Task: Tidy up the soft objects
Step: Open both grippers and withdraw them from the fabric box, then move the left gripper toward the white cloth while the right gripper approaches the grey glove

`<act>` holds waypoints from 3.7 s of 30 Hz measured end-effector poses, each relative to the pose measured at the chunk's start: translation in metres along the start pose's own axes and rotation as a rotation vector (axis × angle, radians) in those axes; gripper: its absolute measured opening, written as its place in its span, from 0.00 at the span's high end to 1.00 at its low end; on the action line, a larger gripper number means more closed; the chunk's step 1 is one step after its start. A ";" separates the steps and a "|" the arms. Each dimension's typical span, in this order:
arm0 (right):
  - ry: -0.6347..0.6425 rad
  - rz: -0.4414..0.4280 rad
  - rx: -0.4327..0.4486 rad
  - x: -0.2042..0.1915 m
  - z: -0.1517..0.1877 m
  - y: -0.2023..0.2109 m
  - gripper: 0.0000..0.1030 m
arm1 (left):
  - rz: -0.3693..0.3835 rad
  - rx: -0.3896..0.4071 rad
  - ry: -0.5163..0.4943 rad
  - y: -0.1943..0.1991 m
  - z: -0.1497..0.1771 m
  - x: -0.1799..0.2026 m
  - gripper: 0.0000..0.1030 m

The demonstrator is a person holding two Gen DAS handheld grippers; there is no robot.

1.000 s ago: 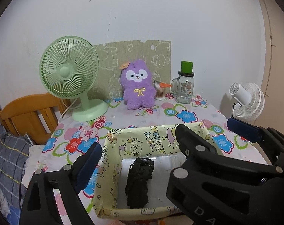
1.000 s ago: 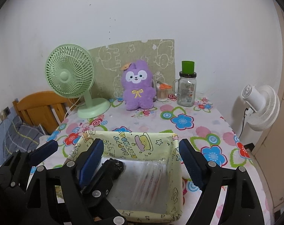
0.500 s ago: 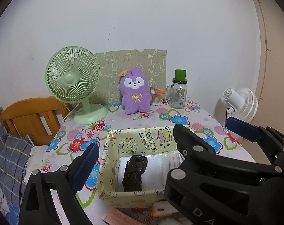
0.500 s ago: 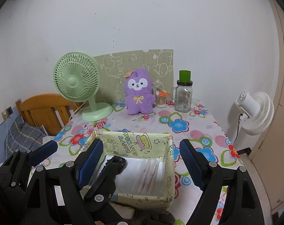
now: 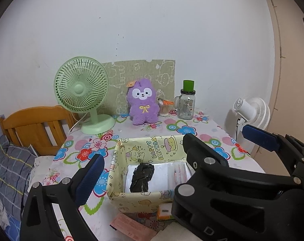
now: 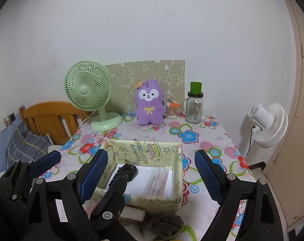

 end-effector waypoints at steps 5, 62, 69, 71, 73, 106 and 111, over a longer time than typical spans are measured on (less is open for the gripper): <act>0.008 0.002 0.023 -0.002 -0.001 0.011 0.06 | 0.003 0.007 0.001 0.010 0.001 0.001 0.02; 0.005 -0.003 -0.022 0.032 0.066 0.040 0.00 | 0.138 -0.037 0.031 0.032 0.064 0.043 0.00; 0.017 0.024 -0.040 0.040 0.081 0.030 0.00 | 0.155 -0.077 0.062 0.020 0.084 0.046 0.00; 0.021 0.025 -0.052 0.041 0.086 0.027 0.00 | 0.149 -0.076 0.065 0.018 0.089 0.048 0.00; 0.019 0.026 -0.064 0.043 0.091 0.024 0.00 | 0.137 -0.078 0.063 0.017 0.093 0.048 0.00; 0.006 0.044 -0.185 0.068 0.138 -0.016 0.00 | 0.212 -0.202 0.064 -0.026 0.140 0.077 0.01; 0.010 0.054 -0.196 0.071 0.142 -0.019 0.00 | 0.211 -0.204 0.048 -0.028 0.141 0.081 0.02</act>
Point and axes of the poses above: each gripper's, at about its wrist camera, not at the fingertips, and y roughly against the way its jaws point, x to its right, z to its underside, the point moved 8 cm from there along -y, roughly the way its jaws point, and after that the axes turned 14 degrees about -y, right-handed, at the moved point
